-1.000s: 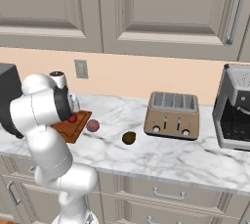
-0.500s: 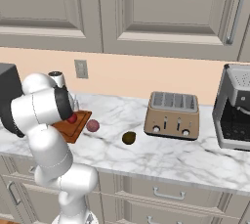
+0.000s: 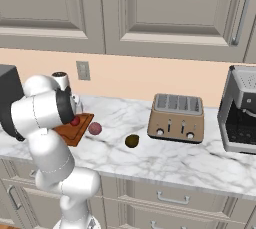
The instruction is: Place the avocado, onion, tomato, and bell pepper on the cutting board.
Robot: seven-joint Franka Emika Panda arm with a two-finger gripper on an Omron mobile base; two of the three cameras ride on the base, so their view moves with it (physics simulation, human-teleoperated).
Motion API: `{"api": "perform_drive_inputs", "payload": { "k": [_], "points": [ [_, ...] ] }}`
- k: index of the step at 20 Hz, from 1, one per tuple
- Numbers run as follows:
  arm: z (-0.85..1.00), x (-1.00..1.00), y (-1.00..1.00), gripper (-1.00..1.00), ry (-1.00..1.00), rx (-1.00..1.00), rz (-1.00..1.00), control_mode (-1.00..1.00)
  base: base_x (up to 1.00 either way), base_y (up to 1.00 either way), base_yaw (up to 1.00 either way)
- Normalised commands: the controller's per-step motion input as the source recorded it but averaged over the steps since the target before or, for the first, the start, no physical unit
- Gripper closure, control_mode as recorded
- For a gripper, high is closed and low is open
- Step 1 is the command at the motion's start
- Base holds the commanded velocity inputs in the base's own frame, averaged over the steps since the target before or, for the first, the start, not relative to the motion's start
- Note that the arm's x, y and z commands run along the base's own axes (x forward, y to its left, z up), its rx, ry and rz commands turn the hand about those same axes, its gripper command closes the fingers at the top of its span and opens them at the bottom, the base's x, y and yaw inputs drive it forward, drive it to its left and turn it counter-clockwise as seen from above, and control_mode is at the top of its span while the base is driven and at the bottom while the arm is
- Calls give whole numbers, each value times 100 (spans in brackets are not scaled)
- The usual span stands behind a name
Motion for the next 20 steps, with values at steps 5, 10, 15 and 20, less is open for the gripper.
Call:
{"api": "perform_drive_inputs", "payload": {
  "k": [5, 10, 15, 20],
  "points": [
    [29, 12, -2, -100, 2, 0, -9, -100, 0, 0, 0],
    [65, 7, 0, -100, 0, 0, -12, -100, 0, 0, 0],
    [62, 0, -17, -100, 0, 0, -13, -100, 0, 0, 0],
    [2, -2, -89, -100, 0, 0, -11, -100, 0, 0, 0]
  ]
}}
